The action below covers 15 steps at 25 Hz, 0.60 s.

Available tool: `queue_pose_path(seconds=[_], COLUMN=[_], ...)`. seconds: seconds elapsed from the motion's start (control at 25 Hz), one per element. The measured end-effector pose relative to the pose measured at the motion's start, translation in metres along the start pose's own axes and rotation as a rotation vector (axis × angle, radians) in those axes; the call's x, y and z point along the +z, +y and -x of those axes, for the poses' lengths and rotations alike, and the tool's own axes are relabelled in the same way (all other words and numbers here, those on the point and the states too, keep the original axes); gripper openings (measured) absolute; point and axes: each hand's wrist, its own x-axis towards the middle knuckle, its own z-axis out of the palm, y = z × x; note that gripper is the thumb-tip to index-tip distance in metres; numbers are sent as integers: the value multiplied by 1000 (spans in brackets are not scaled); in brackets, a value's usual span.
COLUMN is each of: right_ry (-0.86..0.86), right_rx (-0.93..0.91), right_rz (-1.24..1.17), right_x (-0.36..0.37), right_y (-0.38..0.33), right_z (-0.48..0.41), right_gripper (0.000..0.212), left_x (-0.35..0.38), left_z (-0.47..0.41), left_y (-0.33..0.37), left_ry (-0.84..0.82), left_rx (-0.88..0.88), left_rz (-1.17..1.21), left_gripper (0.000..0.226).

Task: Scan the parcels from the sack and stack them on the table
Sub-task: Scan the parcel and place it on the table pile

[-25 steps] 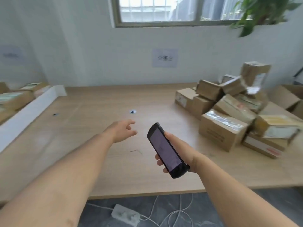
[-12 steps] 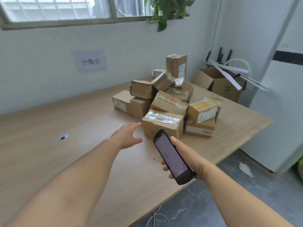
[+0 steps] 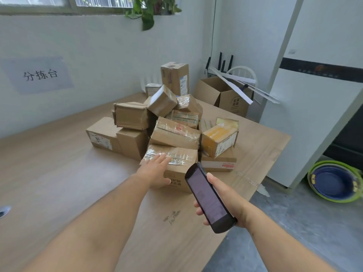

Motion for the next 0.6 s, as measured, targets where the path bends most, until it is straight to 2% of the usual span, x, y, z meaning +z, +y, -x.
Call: queue_pose_path(seconds=[0.12, 0.2, 0.44, 0.48, 0.52, 0.6], right_ry=[-2, -6, -46, -56, -66, -84], right_rx=[27, 39, 55, 52, 47, 37], right_rz=[-5, -9, -1, 0, 1, 9], right_x=[-2, -2, 2, 3, 3, 3], right_y=[3, 6, 16, 17, 17, 18], right_z=[-8, -10, -7, -6, -5, -2], right_gripper=[74, 74, 78, 78, 78, 78], left_x=[7, 8, -6, -3, 1, 5], left_z=[-7, -3, 23, 27, 31, 39], left_y=[-1, 2, 8, 4, -2, -9], left_ry=[-64, -36, 466, 471, 406, 186], left_rx=[17, 24, -69, -93, -110, -123], left_rz=[-21, -30, 42, 31, 16, -5], left_gripper=[86, 82, 53, 54, 59, 74])
